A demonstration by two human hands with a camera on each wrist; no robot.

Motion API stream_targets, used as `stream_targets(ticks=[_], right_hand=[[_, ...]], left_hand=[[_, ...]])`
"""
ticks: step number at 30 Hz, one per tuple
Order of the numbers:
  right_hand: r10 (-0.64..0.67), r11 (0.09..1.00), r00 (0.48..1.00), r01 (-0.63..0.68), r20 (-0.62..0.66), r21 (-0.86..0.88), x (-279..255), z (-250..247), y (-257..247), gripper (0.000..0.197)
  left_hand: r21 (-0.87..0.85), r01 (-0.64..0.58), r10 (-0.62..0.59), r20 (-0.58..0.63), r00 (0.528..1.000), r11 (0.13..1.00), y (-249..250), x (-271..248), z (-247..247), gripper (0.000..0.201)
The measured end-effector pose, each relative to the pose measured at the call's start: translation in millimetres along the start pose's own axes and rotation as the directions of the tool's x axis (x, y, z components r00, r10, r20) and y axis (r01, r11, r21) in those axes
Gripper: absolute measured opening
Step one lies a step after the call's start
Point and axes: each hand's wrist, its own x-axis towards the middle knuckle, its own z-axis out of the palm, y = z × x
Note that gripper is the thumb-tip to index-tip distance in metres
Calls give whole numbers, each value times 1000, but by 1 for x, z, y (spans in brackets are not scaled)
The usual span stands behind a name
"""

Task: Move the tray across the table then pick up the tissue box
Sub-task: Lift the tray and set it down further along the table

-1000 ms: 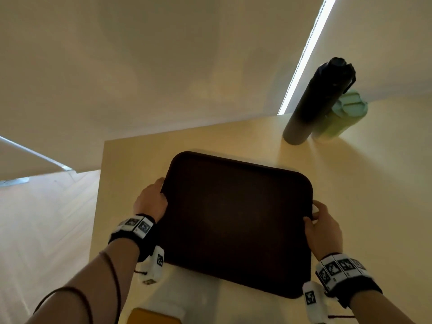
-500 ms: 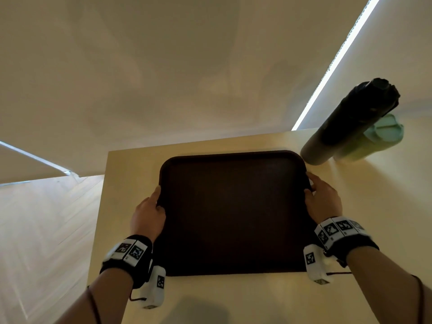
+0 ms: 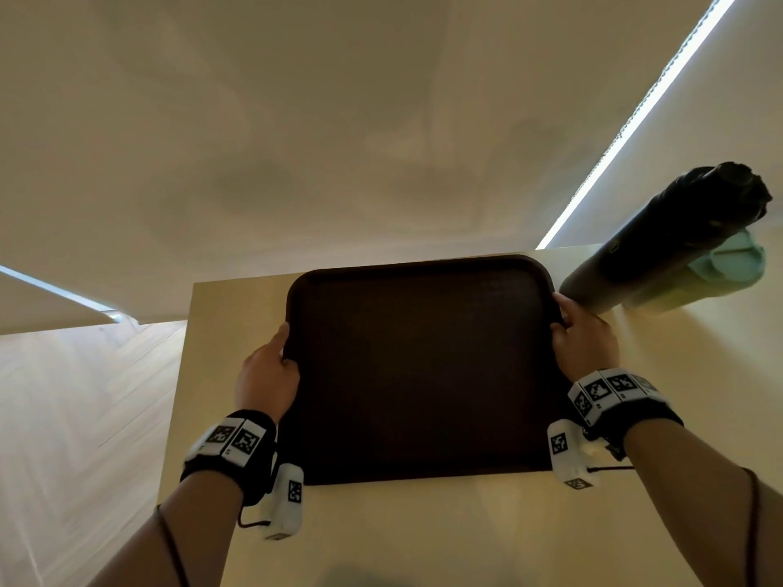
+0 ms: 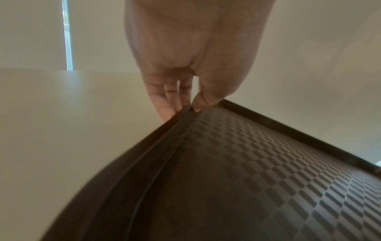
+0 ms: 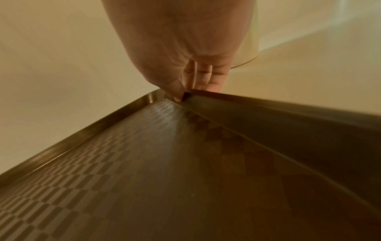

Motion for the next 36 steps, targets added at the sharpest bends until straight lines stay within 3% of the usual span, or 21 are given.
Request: stream_targets(ticks=[12, 20, 24, 26, 29, 30, 32, 36], right_hand=[[-8, 999, 1000, 8, -13, -46, 11, 2, -6, 51], [0, 1000, 1000, 0, 12, 12, 2, -4, -6, 48], [-23, 999, 998, 21, -65, -32, -29, -12, -7, 46], [-70, 997, 990, 68, -120, -22, -56, -13, -12, 41], [-225, 967, 974, 223, 0, 125, -106, -5, -29, 35], [-275, 951, 955, 254, 110, 175, -124, 1, -36, 33], [-336, 938, 867, 270, 369, 218, -165, 13, -48, 29], [-394, 918, 598, 288, 697, 272, -251, 39, -54, 30]], left_hand=[[3, -11, 11, -15, 1000, 1000, 4, 4, -1, 66], [14, 0, 0, -14, 1000, 1000, 4, 0, -4, 63], [0, 17, -17, -65, 998, 1000, 4, -26, -21, 53], [-42, 65, -66, -32, 997, 997, -4, -46, -33, 44], [-148, 200, -184, 115, 976, 969, -27, -84, -50, 26], [-177, 238, -211, 155, 965, 955, -35, -100, -55, 22], [-196, 298, -262, 191, 946, 934, -55, -137, -62, 18], [-180, 431, -389, 227, 893, 884, -96, -211, -60, 25]])
